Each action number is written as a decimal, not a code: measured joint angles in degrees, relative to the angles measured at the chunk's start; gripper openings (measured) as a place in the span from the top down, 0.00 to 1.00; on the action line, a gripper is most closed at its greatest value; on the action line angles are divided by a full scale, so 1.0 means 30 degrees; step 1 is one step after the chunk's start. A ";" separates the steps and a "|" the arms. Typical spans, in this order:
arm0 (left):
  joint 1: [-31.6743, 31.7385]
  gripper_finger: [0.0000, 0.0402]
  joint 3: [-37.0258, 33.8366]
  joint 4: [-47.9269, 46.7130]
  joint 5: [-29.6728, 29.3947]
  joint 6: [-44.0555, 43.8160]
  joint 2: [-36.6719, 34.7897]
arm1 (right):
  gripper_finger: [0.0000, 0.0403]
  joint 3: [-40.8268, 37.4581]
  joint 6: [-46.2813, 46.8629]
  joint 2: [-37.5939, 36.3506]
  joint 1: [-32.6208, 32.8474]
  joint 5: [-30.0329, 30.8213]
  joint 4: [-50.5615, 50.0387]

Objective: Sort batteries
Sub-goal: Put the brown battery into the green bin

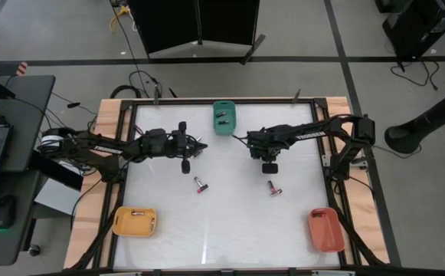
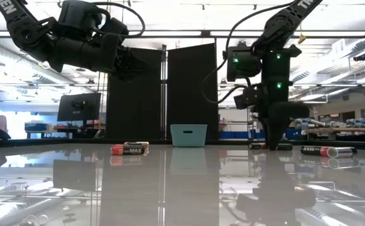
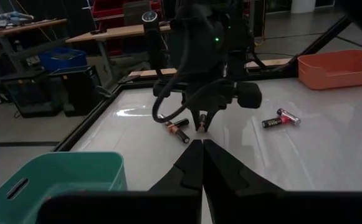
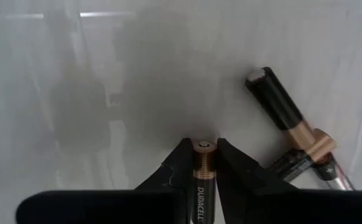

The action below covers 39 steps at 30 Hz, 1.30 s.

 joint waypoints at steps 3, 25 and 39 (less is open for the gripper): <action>0.0000 0.97 0.0000 0.0000 0.0006 -0.0007 0.0000 | 0.86 0.0494 0.0204 0.0083 0.0331 -0.0320 -0.0419; 0.0022 0.97 -0.3887 0.7446 0.0029 -0.0124 0.0270 | 0.86 0.7448 0.0502 0.0058 0.0009 -0.0667 0.3166; 0.0022 0.97 -0.3883 0.7630 0.0036 -0.0062 0.0270 | 0.86 1.4595 -0.2338 0.6517 -0.2265 -0.0377 0.1075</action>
